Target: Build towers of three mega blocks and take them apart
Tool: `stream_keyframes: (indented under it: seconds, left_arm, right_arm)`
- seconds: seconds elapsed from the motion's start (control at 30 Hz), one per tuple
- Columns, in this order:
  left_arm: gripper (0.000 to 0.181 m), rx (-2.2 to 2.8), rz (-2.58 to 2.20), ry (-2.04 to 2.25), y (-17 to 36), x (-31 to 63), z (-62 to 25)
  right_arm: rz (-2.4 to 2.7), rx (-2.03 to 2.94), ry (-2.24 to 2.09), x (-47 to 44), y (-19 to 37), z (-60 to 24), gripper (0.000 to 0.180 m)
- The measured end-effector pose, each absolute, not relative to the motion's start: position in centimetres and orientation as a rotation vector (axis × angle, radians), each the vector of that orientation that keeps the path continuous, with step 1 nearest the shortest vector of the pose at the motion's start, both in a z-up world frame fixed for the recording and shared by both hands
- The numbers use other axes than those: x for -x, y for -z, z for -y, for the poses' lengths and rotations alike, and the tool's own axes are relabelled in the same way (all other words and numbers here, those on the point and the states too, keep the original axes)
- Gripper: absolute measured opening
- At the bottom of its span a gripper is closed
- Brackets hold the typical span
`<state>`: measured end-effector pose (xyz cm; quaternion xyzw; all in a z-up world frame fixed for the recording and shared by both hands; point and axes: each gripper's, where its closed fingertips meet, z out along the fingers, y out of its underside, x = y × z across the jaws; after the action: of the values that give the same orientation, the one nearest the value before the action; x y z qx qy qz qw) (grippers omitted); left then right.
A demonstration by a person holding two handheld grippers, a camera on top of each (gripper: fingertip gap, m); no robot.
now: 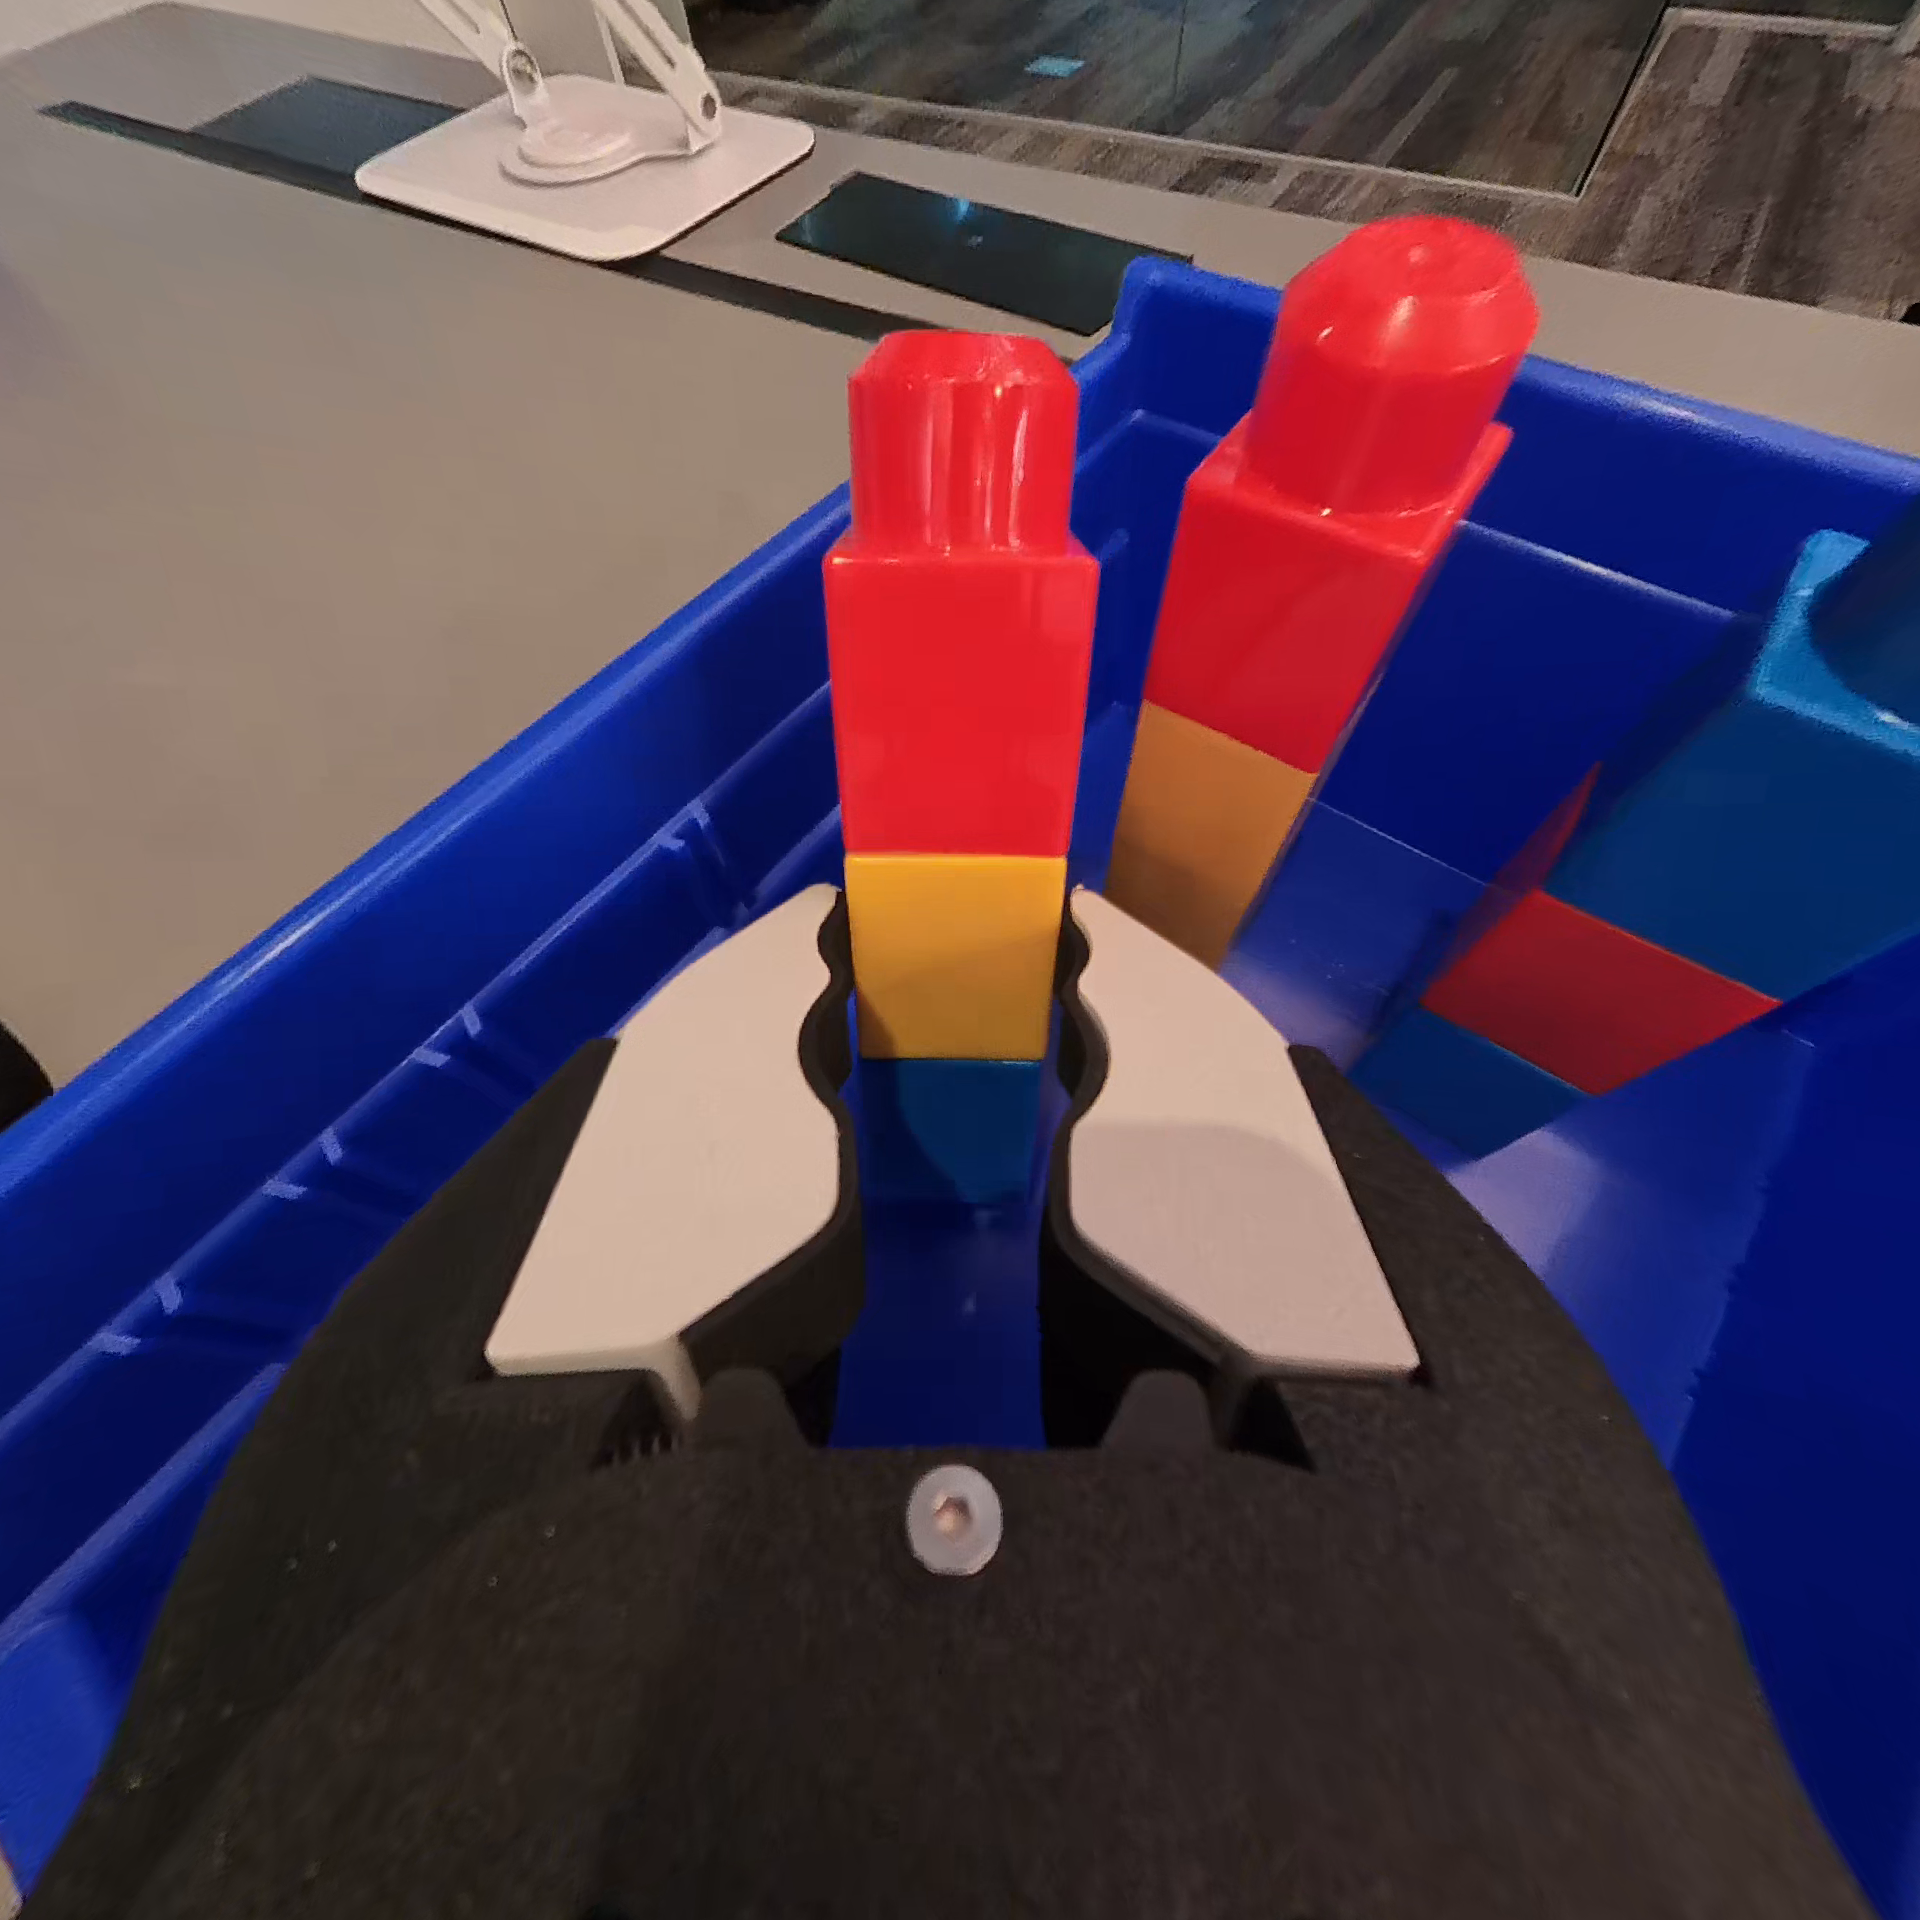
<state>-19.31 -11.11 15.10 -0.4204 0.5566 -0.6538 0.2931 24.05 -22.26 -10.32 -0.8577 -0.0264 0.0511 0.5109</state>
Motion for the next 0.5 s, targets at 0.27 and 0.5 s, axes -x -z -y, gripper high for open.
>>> stream_keyframes:
  seconds: [0.27, 0.5]
  left_arm:
    - [0.044, 1.12, -1.487, 1.758, -15.1, 19.2, 11.3]
    - [0.044, 1.107, -1.492, 1.756, -15.3, 19.4, 11.5]
  right_arm:
    - [0.101, 2.078, -0.126, -23.7, 10.7, 22.6, 0.036]
    - [0.103, 2.16, -0.108, -23.7, 11.1, 23.9, 0.037]
